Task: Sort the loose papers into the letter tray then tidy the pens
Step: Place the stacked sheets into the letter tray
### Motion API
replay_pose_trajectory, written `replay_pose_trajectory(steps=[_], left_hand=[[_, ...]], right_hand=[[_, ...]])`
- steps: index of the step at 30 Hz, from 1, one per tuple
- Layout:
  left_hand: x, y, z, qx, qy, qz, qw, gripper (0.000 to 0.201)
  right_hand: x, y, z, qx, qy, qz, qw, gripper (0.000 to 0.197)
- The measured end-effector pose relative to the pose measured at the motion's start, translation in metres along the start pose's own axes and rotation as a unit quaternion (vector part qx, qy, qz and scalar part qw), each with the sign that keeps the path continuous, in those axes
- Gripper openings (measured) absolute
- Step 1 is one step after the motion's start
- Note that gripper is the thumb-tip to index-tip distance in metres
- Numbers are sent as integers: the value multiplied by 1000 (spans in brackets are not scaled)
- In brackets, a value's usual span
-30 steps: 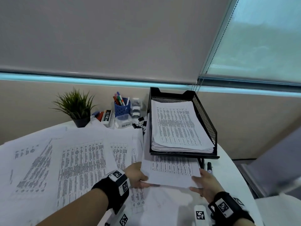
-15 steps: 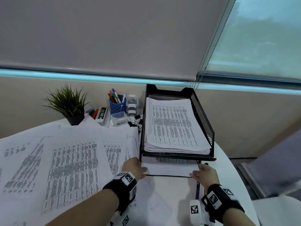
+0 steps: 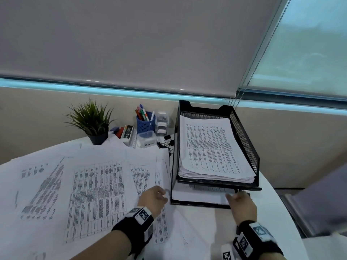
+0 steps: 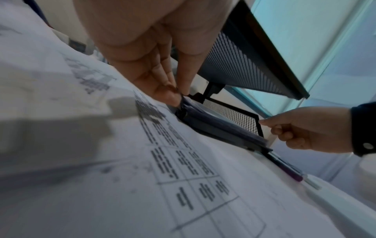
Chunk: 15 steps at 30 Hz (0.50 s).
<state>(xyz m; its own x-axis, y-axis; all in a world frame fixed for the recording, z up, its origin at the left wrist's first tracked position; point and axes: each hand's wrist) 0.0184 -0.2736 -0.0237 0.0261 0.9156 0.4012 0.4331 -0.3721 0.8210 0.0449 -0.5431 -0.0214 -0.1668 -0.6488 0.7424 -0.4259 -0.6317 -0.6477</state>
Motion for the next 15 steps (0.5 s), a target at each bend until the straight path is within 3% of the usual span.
replay_pose_trajectory(steps=[4, 7, 11, 15], left_hand=[[38, -22, -11, -32, 51, 80, 995, 20], [75, -36, -10, -34, 72, 118, 990, 9], [130, -57, 2, -2, 114, 183, 976, 27], [175, -81, 10, 92, 153, 196, 964, 56]], right_hand=[[-22, -31, -37, 90, -55, 31, 994, 23], [-42, -60, -64, 125, -121, 70, 982, 26], [-72, -92, -90, 108, -276, 97, 950, 23], [-107, -109, -107, 68, -323, 78, 941, 15]])
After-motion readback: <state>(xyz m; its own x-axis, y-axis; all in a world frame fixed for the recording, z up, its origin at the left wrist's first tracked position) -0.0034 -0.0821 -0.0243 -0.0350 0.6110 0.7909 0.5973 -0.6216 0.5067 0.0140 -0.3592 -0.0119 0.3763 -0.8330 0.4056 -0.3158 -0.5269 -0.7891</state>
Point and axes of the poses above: each hand's wrist, its own z-axis towards the middle knuckle, its own x-axis out of the back of the hand, y = z × x, and after that the axes turned 2 degrees about -y, right-handed
